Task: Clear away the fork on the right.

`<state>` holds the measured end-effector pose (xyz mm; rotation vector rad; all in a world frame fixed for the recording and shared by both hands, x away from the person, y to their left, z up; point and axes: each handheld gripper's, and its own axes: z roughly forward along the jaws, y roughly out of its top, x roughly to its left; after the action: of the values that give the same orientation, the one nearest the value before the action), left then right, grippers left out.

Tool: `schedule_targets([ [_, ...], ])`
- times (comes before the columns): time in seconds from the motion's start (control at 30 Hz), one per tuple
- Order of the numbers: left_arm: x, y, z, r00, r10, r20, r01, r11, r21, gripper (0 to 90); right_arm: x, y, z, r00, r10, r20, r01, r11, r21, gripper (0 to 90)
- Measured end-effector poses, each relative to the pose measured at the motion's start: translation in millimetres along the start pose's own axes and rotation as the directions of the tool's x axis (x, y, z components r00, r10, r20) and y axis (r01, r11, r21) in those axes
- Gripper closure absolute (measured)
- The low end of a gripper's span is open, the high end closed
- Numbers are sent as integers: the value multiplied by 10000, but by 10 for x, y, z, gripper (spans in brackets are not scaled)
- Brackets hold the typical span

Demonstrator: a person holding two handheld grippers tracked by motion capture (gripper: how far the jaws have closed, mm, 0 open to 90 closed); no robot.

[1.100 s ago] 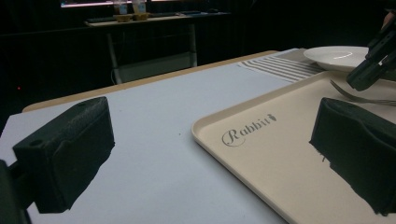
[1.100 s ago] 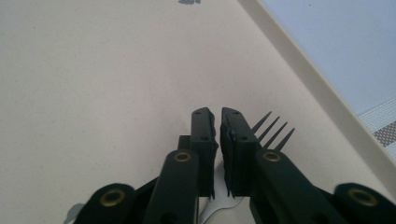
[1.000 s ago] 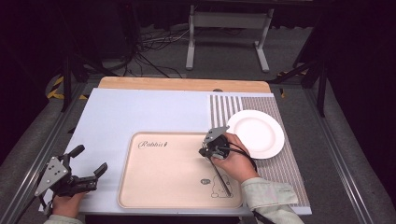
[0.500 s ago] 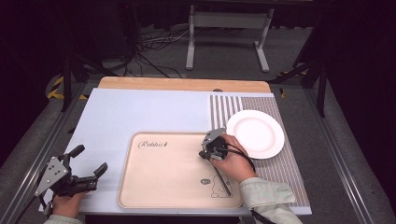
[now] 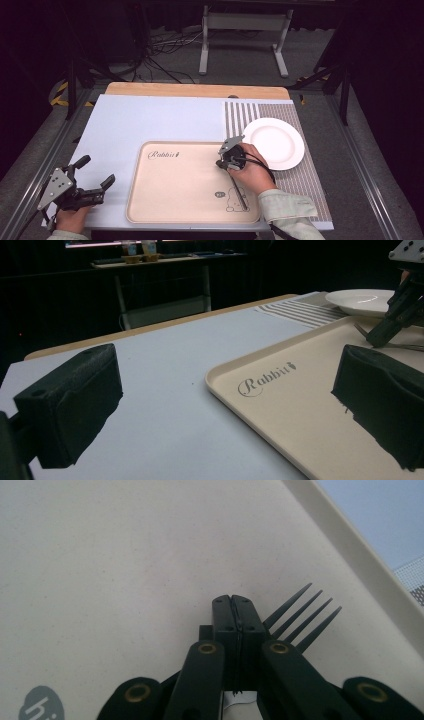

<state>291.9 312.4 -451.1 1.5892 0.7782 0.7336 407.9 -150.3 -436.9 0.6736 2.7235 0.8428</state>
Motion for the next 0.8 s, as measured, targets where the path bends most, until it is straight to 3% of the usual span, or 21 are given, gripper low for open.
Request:
schedule_targets([
  [0.8,-3,-5,5,10000,-18,1,18,10000,48,3,-154,-144,-100,9963,703,490,-707,9975,64,900],
])
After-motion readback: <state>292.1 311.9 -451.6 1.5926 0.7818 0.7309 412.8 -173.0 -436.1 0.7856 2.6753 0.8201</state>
